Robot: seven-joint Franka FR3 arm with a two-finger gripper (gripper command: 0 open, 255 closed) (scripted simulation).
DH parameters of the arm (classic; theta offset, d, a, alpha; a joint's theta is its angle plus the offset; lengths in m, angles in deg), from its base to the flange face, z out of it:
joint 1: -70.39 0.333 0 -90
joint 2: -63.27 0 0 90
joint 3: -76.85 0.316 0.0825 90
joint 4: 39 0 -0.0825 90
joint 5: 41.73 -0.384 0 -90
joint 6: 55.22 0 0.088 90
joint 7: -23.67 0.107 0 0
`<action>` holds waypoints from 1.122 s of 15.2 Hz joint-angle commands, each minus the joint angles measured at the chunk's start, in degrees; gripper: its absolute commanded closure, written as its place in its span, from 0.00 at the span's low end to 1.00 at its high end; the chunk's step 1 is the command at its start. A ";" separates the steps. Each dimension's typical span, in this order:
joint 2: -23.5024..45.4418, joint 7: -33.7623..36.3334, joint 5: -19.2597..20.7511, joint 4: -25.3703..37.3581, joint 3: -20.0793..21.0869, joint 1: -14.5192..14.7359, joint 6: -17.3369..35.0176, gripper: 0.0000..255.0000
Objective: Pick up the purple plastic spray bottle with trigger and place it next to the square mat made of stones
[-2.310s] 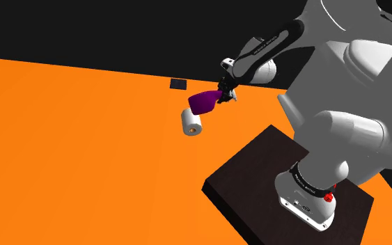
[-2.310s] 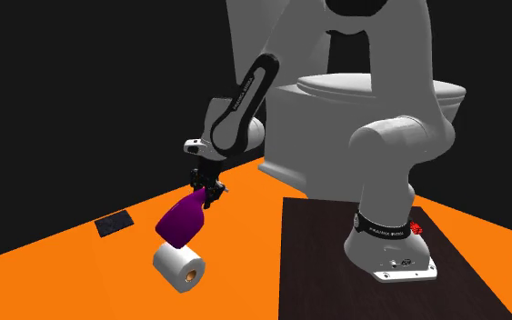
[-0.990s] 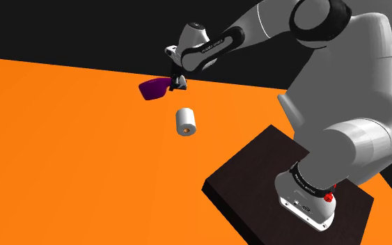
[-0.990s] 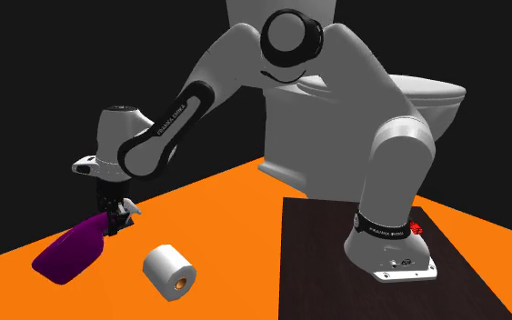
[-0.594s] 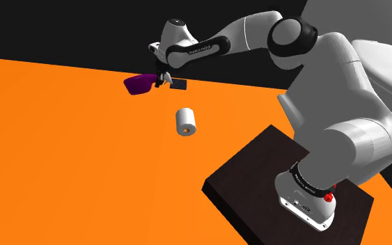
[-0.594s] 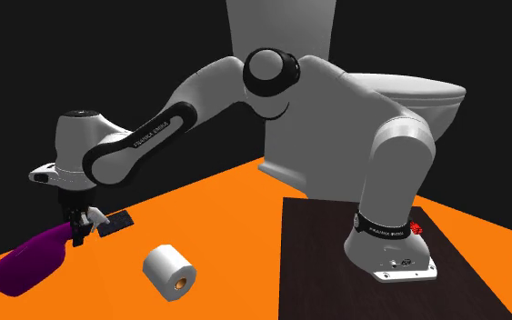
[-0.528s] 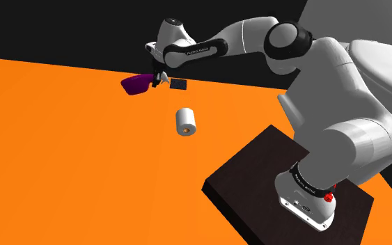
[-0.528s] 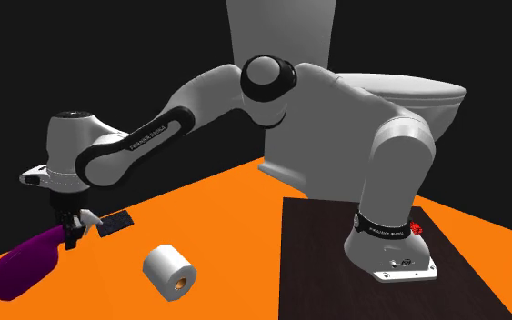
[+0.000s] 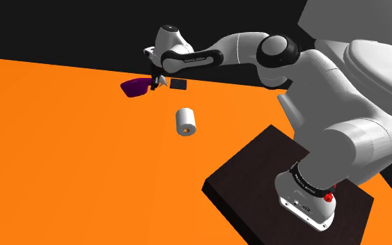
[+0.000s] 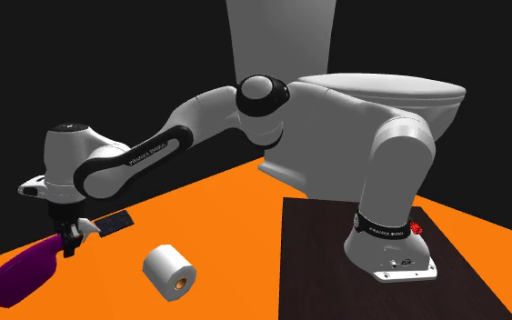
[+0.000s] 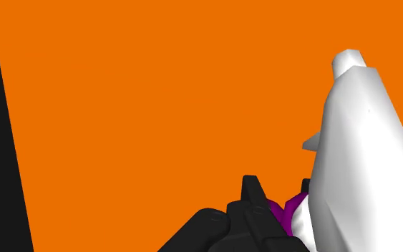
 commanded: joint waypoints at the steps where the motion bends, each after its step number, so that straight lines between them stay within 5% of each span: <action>1: -1.42 0.27 1.57 0.42 0.66 0.02 0.24 1.00; 11: -10.74 0.71 11.58 5.38 6.43 0.02 -0.36 1.00; 17: -18.92 0.31 22.37 9.91 14.96 0.02 -2.93 1.00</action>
